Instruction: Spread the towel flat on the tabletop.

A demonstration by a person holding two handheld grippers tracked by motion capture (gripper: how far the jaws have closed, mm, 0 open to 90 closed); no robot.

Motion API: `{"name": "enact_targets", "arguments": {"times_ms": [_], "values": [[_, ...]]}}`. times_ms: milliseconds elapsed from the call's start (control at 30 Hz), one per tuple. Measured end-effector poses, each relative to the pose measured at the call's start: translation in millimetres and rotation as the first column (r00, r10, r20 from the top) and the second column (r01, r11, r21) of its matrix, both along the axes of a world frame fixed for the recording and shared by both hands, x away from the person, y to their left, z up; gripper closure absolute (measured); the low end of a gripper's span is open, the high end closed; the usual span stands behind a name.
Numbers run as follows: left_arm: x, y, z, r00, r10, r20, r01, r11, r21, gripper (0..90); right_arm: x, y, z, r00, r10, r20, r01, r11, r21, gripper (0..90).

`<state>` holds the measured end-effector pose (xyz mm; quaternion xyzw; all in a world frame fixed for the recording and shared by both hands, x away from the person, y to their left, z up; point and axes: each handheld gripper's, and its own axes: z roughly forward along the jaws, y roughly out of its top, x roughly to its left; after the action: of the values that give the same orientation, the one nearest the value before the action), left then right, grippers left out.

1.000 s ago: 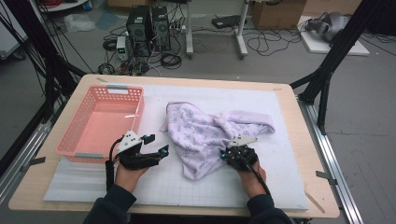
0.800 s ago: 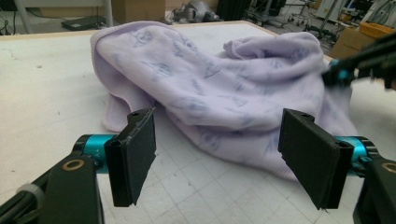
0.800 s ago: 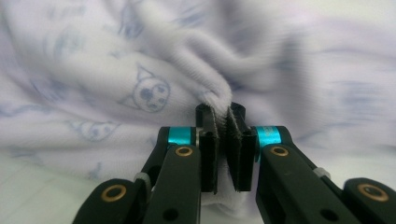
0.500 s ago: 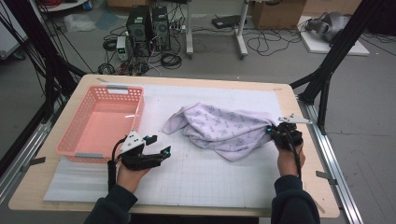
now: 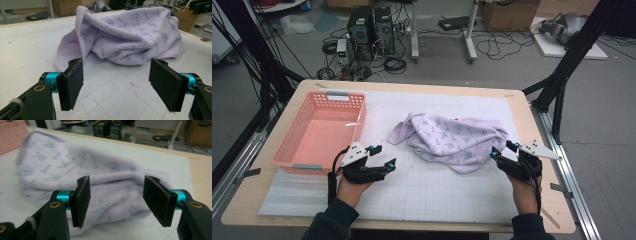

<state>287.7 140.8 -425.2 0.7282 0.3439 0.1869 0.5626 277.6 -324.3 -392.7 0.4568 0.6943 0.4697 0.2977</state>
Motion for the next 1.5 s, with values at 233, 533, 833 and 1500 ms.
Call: {"name": "enact_targets", "arguments": {"times_ms": [233,533,833,1500], "values": [[1.7,1.2,0.4,1.0000,0.005,0.000,-0.005,1.0000,0.000,28.1,-15.3,24.3,-14.0,0.9900,0.137,-0.035,-0.137,0.991,-0.007,41.8],[4.0,1.9,-2.3,0.9999,0.011,-0.011,-0.011,0.9999,0.004,28.2,7.0,73.6,-39.7,0.9473,0.288,-0.141,-0.300,0.951,-0.075,43.7],[3.4,3.5,-2.1,0.9998,0.015,-0.011,-0.015,0.9999,0.001,28.3,35.4,99.4,-58.0,0.9488,0.228,-0.219,-0.277,0.933,-0.230,81.0],[23.5,-26.1,7.5,0.9979,-0.046,-0.045,0.048,0.9971,0.059,36.1,8.1,-13.0,5.4,0.9972,-0.006,0.074,0.006,1.000,0.013,83.5]]}}
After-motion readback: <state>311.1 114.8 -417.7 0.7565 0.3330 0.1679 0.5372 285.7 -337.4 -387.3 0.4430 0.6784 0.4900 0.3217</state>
